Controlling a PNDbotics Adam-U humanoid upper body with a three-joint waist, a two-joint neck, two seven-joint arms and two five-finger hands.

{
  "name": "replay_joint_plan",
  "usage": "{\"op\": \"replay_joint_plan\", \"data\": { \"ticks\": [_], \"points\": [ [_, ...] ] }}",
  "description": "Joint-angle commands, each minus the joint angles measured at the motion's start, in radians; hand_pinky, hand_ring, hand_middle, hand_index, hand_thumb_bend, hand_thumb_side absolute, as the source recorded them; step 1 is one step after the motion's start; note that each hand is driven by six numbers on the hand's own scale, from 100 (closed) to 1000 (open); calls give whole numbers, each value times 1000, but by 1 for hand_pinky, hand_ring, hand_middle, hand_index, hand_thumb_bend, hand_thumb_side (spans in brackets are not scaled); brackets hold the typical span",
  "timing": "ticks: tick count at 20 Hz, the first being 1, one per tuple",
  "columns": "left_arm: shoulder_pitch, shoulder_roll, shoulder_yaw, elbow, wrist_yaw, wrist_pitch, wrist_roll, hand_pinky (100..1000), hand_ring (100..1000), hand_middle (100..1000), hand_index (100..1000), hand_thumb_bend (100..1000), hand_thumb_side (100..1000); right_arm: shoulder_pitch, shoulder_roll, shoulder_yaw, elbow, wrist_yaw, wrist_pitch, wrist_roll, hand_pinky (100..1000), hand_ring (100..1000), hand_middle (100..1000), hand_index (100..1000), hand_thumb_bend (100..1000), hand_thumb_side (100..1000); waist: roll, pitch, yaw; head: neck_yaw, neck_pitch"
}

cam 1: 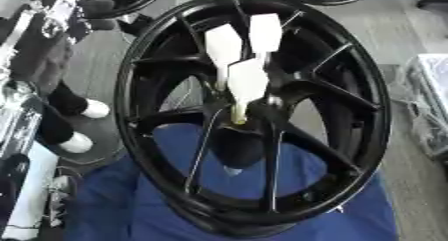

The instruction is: Pull the pin out of the wheel hub.

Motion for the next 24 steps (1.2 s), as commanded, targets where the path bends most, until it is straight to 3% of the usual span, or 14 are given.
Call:
{"op": "replay_joint_plan", "data": {
  "ticks": [1, 8, 14, 24],
  "points": [
    [-17, 5, 5, -23, 6, -2, 0, 764, 829, 866, 776, 100, 594, -33, 32, -15, -24, 17, 57, 5, 899, 662, 811, 817, 100, 578, 3, -21, 2, -5, -16],
    [-25, -3, 6, -27, 9, -3, 1, 765, 830, 866, 776, 100, 593, -49, 99, -34, -19, 82, 78, 34, 903, 670, 817, 823, 100, 612, 16, -12, 8, -6, -25],
    [-29, -7, 8, -30, 11, -7, 6, 765, 831, 866, 777, 100, 592, -43, 123, -36, -11, 71, 37, 131, 939, 738, 872, 849, 100, 614, 23, -6, 11, -5, -26],
    [-37, -14, 11, -33, 14, -9, 8, 765, 832, 866, 776, 100, 592, -38, 140, -27, 26, 81, 3, 234, 931, 717, 860, 851, 100, 612, 30, 1, 19, 0, -31]
  ]
}}
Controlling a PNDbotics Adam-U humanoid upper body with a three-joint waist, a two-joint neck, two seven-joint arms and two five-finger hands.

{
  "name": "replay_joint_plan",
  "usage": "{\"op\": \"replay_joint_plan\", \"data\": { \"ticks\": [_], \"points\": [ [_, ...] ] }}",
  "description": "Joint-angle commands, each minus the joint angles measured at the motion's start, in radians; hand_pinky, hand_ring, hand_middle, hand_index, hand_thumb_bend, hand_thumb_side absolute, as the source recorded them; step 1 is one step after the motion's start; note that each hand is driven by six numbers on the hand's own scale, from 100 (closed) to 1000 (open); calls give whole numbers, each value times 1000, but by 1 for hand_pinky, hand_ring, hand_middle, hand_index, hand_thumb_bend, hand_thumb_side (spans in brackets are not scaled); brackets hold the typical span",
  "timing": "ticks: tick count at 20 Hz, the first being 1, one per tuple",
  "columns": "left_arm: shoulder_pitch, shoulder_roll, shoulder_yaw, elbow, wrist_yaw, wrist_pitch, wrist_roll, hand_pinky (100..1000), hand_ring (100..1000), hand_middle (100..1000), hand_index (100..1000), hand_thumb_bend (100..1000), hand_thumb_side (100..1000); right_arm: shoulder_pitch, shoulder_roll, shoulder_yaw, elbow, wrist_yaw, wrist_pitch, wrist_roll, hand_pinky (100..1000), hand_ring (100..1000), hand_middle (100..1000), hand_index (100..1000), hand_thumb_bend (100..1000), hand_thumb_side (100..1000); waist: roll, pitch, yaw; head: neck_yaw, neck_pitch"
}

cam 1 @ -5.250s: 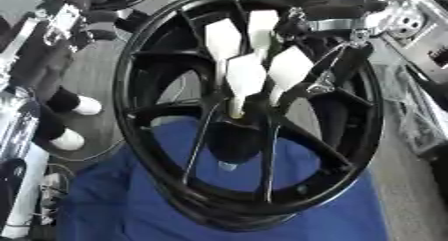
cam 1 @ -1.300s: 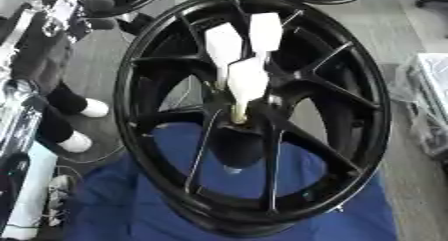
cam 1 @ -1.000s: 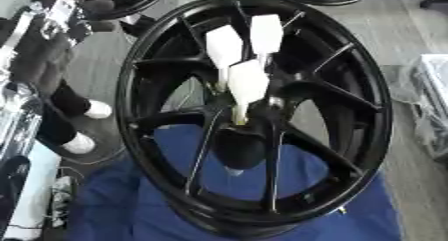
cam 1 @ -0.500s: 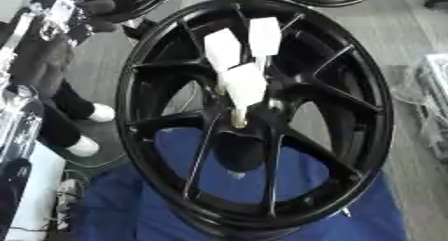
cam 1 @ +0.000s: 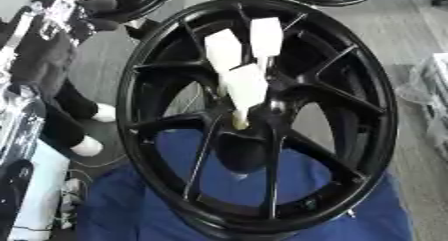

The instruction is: Pull the pin out of the wheel hub.

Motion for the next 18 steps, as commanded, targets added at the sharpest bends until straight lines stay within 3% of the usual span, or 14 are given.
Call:
{"op": "replay_joint_plan", "data": {
  "ticks": [1, 18],
  "points": [
    [-19, 7, 11, -22, 5, -3, 2, 765, 832, 866, 776, 100, 592, -9, -17, -1, -6, 10, -6, 16, 930, 713, 857, 848, 100, 612, 1, -13, 1, 2, -13],
    [-23, 3, 14, -29, 6, -6, 12, 765, 836, 868, 780, 100, 591, 10, -7, 19, -12, 29, -5, 22, 917, 680, 828, 829, 100, 603, -1, -14, 4, -6, -11]
  ]
}}
